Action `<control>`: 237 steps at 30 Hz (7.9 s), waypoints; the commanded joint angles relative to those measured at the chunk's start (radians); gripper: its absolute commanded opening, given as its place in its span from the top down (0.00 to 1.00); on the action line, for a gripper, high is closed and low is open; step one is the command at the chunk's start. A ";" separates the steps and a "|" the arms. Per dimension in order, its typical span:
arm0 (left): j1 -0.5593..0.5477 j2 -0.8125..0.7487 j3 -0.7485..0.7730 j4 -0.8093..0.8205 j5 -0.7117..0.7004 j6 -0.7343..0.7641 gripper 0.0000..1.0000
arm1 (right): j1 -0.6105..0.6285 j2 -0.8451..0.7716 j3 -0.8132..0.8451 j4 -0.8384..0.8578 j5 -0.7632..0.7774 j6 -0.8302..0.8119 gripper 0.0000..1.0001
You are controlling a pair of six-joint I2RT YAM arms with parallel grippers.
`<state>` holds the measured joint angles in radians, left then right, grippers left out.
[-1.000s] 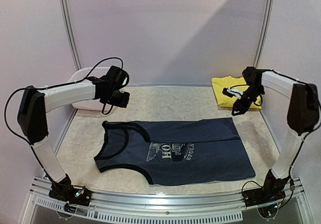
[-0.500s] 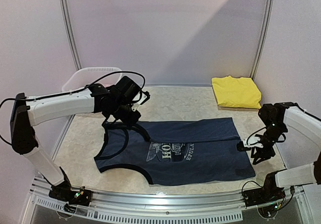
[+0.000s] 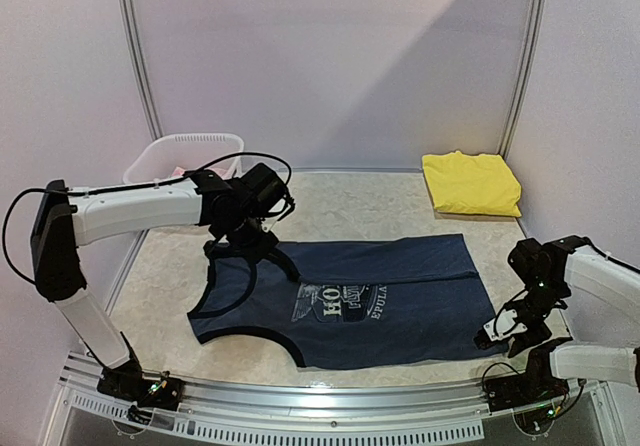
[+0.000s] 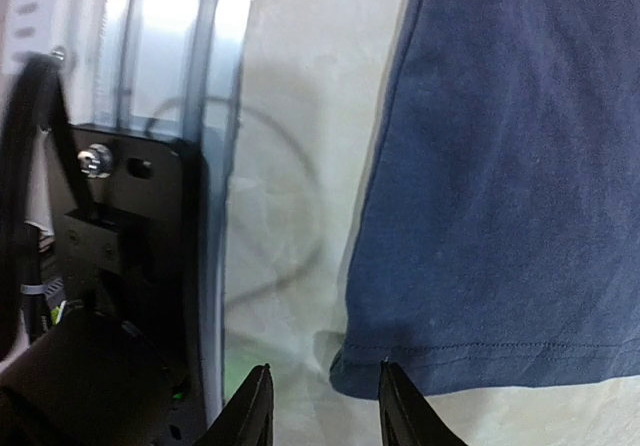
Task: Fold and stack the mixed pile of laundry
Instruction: Pick up the 1/3-folded tank top from the center of the board, then fold the 1/3-folded tank top at the center of the board.
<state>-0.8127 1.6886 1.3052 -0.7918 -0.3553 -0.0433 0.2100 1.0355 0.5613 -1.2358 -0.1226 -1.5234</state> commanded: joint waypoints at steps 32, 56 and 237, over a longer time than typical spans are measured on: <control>-0.203 -0.164 -0.404 -0.371 0.143 0.385 0.81 | 0.016 -0.054 -0.099 0.205 0.056 0.042 0.99; -0.537 0.221 0.020 -0.116 0.306 0.337 0.80 | 0.015 -0.023 -0.103 0.213 0.059 0.081 0.98; -0.293 0.342 -0.131 -0.598 -0.031 -0.315 0.76 | -0.189 0.566 0.612 0.184 -0.167 0.681 0.62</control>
<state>-1.0924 1.9980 1.1824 -1.3384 -0.3389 -0.3428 0.0250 1.6135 1.1877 -1.0569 -0.2714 -0.8394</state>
